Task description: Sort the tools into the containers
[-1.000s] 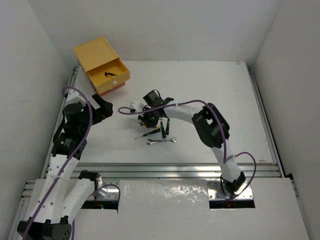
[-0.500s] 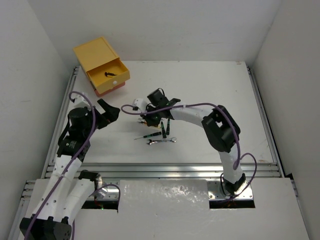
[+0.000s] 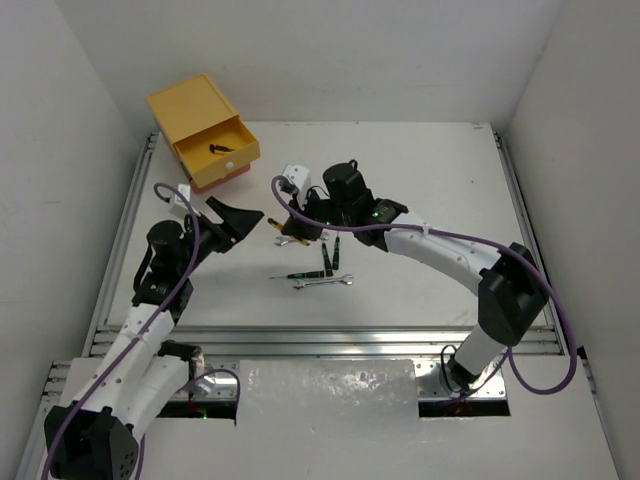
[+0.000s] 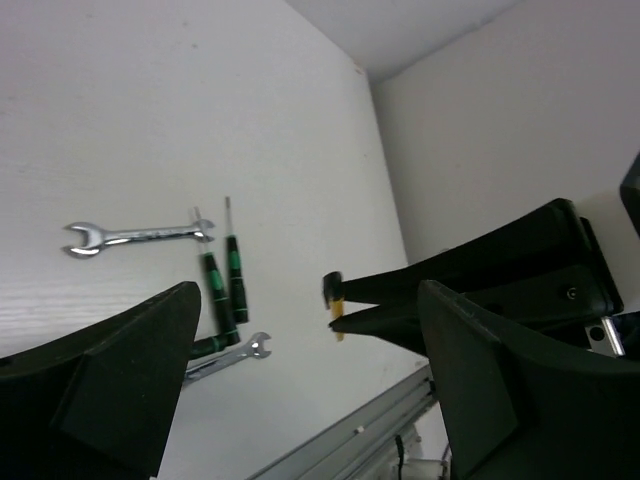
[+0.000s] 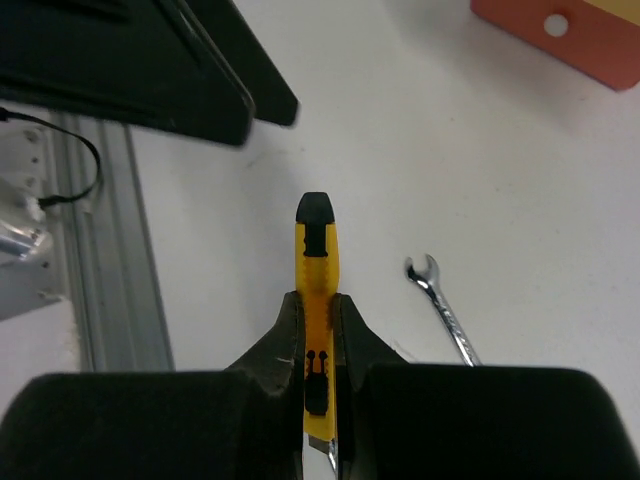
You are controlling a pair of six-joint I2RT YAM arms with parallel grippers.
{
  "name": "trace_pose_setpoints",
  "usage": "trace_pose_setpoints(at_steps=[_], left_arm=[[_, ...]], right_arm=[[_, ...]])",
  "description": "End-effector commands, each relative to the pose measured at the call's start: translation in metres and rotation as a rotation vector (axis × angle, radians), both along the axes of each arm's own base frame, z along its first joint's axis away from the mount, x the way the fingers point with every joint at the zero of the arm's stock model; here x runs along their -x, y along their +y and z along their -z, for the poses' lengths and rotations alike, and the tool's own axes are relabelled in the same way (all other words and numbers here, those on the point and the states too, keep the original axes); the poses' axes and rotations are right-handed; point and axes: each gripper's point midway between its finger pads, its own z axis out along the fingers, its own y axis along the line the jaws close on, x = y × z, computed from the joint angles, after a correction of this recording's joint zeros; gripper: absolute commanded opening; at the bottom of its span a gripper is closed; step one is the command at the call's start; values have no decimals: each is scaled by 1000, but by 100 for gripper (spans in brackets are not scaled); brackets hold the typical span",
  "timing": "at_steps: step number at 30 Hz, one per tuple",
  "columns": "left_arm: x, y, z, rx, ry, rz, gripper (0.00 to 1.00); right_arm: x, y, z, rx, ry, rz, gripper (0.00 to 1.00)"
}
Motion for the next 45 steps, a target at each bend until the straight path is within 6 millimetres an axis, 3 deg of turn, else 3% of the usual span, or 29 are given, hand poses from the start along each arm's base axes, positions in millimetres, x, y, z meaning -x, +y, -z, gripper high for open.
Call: trace_pose_setpoints(at_steps=[1, 5, 7, 9, 10, 12, 15, 17, 19, 21, 22, 23, 24, 25, 26, 28, 29, 31, 32, 33, 37, 41, 43, 45], left_arm=[[-1, -26, -46, 63, -135, 93, 85], [-1, -42, -41, 59, -118, 123, 83], [0, -50, -39, 60, -114, 143, 76], [-1, -51, -39, 61, -113, 146, 65], [-2, -51, -36, 58, -102, 146, 54], [-4, -51, -35, 51, -96, 145, 47], [-7, -53, -33, 43, -87, 150, 27], [-10, -54, -35, 40, -89, 150, 9], [-14, -54, -39, 37, -89, 146, 0], [-19, -52, -49, 41, -101, 126, 0], [-22, -49, -47, 36, -77, 104, 0], [-30, -41, -47, 16, -66, 42, 0], [-39, -37, -64, 6, -76, 8, 0], [-44, -28, -56, -24, -16, -38, 0], [-57, -13, -80, -33, -42, -138, 0], [-72, 18, -66, -70, 72, -270, 0], [-82, 41, -80, -44, 70, -394, 0], [-99, 72, -83, 4, 85, -531, 0], [-107, 82, -97, 29, 61, -572, 0], [-120, 95, -92, 33, 80, -624, 0], [-159, 132, -107, 49, 78, -798, 0], [-192, 144, -111, 50, 60, -843, 6], [-207, 146, -98, 35, 76, -847, 9], [-219, 153, -84, 21, 110, -874, 20]], right_arm=[[14, 18, -38, -145, 27, -23, 0], [24, 30, -52, -162, 20, -54, 0], [24, 34, -58, -165, 11, -59, 0], [24, 36, -60, -169, 7, -59, 0], [25, 35, -62, -175, 3, -58, 0], [24, 35, -64, -179, -1, -48, 0], [24, 34, -69, -198, -11, -44, 0], [27, 33, -73, -209, -11, -47, 0], [28, 33, -77, -226, -16, -47, 0], [30, 30, -82, -245, -23, -42, 6], [26, 27, -80, -239, -24, -11, 27], [23, 24, -79, -236, -26, 20, 38], [20, 19, -86, -248, -38, 49, 45], [20, 15, -85, -244, -38, 65, 52], [17, 9, -81, -217, -32, 102, 72], [10, 0, -82, -188, -24, 163, 92], [4, -8, -78, -142, -11, 226, 99], [0, -17, -80, -118, -15, 276, 99], [0, -23, -77, -98, -13, 294, 99], [0, -28, -82, -98, -25, 310, 99], [8, -44, -72, -60, -28, 326, 99], [21, -55, -68, -72, -29, 318, 99], [26, -58, -64, -70, -23, 313, 99], [28, -60, -63, -65, -20, 308, 99]])
